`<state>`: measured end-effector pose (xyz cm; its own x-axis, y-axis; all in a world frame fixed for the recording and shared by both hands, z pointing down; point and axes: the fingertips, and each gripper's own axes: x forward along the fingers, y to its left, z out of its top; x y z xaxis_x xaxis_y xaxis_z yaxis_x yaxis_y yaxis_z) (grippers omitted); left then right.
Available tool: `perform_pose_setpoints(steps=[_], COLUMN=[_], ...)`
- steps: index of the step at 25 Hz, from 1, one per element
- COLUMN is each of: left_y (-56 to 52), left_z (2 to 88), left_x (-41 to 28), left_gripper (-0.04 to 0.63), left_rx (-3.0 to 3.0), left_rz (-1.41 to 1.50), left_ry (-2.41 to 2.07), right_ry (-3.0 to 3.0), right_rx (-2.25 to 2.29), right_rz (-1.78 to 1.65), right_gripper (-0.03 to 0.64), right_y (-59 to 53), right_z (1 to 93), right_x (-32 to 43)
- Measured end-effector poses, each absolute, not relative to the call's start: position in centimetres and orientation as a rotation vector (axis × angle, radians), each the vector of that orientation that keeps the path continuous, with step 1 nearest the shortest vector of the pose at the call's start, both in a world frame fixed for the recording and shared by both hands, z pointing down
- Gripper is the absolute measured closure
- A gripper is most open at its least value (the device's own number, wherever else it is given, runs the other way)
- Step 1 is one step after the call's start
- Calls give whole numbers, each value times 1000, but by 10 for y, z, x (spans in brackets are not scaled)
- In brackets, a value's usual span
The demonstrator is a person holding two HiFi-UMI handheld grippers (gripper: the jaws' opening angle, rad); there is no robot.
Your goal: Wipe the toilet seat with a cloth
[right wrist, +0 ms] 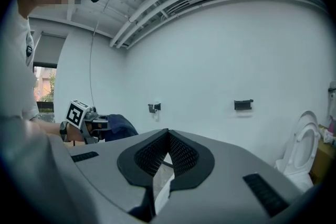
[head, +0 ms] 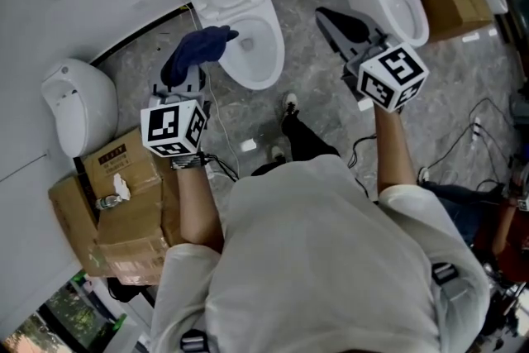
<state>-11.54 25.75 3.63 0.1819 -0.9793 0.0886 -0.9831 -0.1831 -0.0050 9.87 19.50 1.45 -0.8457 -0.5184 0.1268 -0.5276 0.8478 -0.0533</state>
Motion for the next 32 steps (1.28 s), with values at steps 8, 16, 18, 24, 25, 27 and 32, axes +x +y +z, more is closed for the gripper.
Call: perform_pose_setpoints(steps=[8, 16, 18, 24, 25, 27, 32], left_y=[176, 96, 79, 40, 34, 19, -22], left_z=[36, 41, 46, 60, 62, 66, 92], left_x=[-129, -135, -137, -144, -146, -152, -174], left_gripper=[561, 561, 561, 561, 561, 561, 561], left_rx=[2335, 2252, 2227, 2194, 2192, 2189, 2151], left_rz=[118, 113, 116, 154, 164, 177, 193], left_ry=[-1996, -2042, -2053, -2057, -2057, -2053, -2025], right_ry=[-2932, -2919, -2921, -2909, -2904, -2891, -2871], right_rx=[832, 822, 829, 800, 793, 784, 812], right_rz=[180, 185, 180, 219, 221, 219, 212], right_gripper=[589, 589, 589, 589, 589, 589, 589], right_y=[112, 33, 17, -14, -17, -24, -42], right_z=[20, 34, 38, 54, 56, 61, 71], right_x=[84, 81, 83, 73, 70, 65, 54])
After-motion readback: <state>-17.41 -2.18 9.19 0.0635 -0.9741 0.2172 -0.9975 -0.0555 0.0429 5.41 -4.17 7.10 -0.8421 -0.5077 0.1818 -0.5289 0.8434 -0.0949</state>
